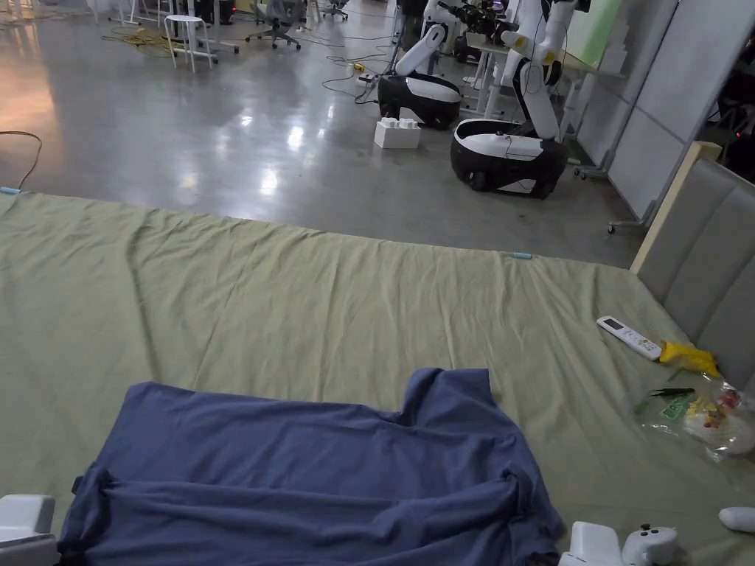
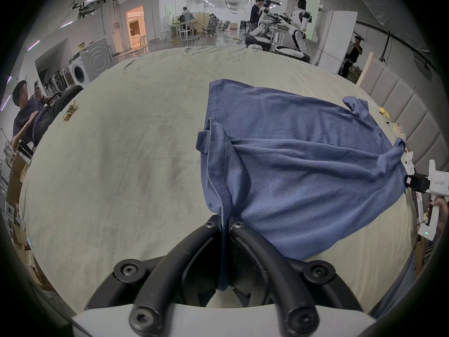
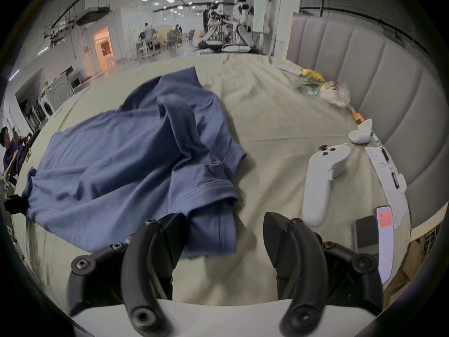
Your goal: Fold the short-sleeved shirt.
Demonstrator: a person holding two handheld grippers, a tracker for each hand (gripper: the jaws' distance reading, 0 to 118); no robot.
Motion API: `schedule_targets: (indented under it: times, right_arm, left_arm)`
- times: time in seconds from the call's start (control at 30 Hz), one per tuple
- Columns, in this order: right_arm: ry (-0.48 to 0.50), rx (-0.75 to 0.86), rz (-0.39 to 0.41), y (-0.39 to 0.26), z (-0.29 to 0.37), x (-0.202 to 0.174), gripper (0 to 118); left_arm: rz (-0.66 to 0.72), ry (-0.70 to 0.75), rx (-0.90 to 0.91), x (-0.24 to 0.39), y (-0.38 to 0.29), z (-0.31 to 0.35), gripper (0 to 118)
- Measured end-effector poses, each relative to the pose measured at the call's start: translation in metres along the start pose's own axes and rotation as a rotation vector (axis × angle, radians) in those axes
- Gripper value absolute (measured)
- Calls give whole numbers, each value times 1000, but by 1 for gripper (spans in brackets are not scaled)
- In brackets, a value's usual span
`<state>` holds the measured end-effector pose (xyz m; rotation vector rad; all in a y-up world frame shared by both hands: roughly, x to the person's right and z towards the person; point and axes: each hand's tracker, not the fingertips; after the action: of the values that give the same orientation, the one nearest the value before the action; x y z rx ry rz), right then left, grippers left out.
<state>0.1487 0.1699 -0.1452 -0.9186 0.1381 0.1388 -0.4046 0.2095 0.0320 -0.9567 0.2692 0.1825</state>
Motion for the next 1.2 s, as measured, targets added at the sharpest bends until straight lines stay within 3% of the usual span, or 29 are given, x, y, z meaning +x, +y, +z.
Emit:
schedule_targets:
  times: [0.1,0.23,0.27,0.37,0.6,0.87,1.0,1.2]
  right_arm:
    - [-3,-49,26,2,-8,-15,68]
    - [31,-34,63,3,3,-27,36]
    - [43,-34,64,3,5,-27,20]
    - [38,-30,73,3,8,-26,9]
    - [8,54,66,9,52,-27,7]
    - [46,109,75,21,95,-14,7]
    - [36,130,125,8,130,-19,7]
    - [48,78,135,-35,156,-9,7]
  left_arm:
    - [2,3,-2,0,-1,-1,4]
    - [12,4,-2,1,0,0,4]
    - [12,3,0,2,1,2,4]
    - [23,-2,6,0,1,4,4]
    - [39,-39,66,-5,12,31,4]
    - [14,-76,174,-6,26,78,4]
    - [23,-66,194,-12,13,100,4]
    - [56,-68,151,-27,-33,114,4]
